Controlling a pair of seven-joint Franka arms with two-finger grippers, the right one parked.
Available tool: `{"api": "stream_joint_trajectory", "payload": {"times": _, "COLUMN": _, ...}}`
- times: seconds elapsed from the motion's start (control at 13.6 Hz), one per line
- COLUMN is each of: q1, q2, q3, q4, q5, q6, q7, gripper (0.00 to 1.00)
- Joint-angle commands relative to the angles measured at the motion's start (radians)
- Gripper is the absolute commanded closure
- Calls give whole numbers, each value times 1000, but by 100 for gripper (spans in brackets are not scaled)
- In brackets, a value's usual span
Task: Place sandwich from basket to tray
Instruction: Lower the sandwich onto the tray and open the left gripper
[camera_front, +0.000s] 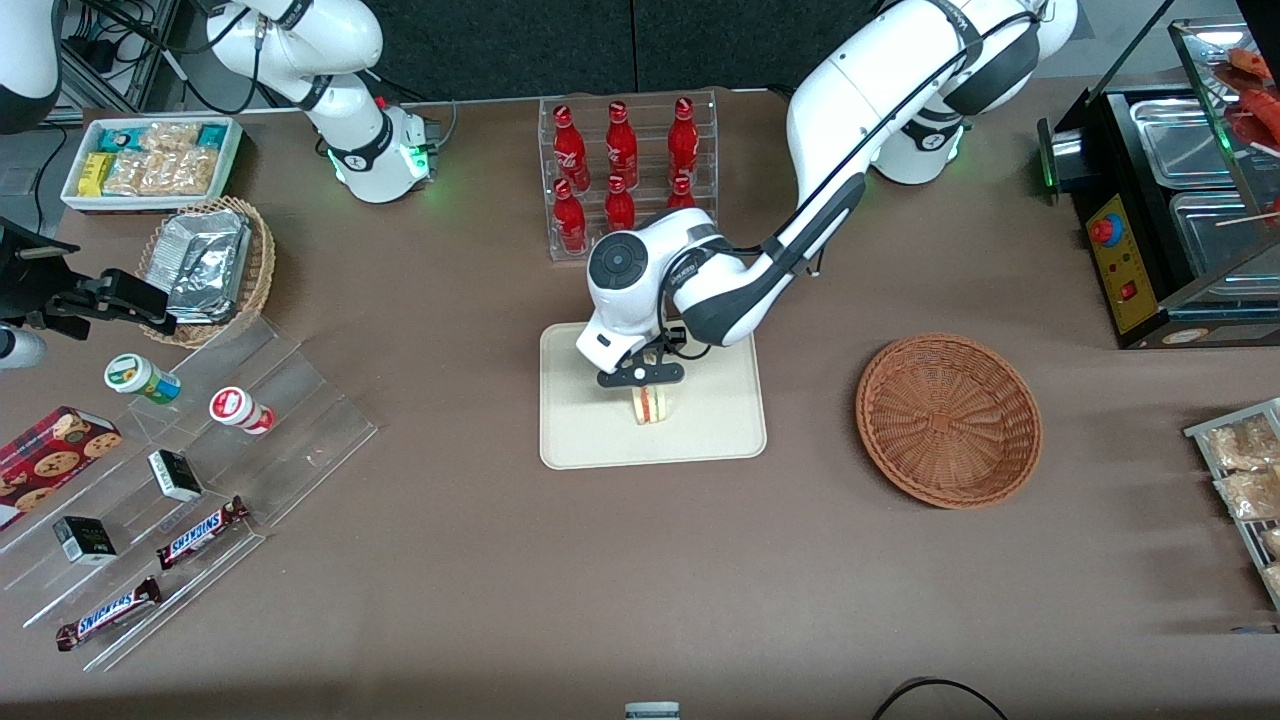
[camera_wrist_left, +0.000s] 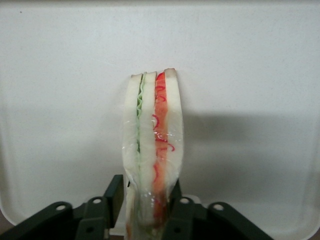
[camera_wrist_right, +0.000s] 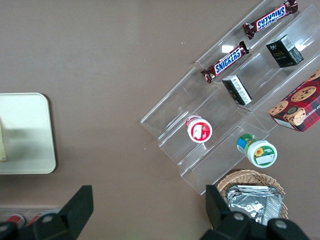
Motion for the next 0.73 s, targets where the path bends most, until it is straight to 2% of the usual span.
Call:
{"api": "stream_joint_trajectory", "payload": {"times": 0.0, "q1": -2, "q2": -12, "q3": 4, "q4": 26, "q5": 7, "q6": -34, "q7": -22, "gripper": 0}}
{"api": "stream_joint_trajectory", "payload": {"times": 0.15, "q1": 4, "q2": -84, "q3": 3, "q4": 24, "q5": -8, "q6": -155, "q7": -28, "gripper": 0}}
{"api": "stream_joint_trajectory", "payload": {"times": 0.37, "q1": 69, "q2": -207, "q3": 1, "q4": 21, "q5": -113, "q6": -254, "q7": -14, "gripper": 0}}
{"api": "stream_joint_trajectory", "payload": {"times": 0.51, "q1": 102, "q2": -300, "q3": 3, "q4": 16, "q5": -146, "q6": -339, "q7": -11, "gripper": 0}}
{"api": "stream_joint_trajectory", "payload": {"times": 0.66, "q1": 194, "q2": -380, "q3": -5, "q4": -4, "q5": -187, "q6": -406, "q7": 57, "gripper": 0}}
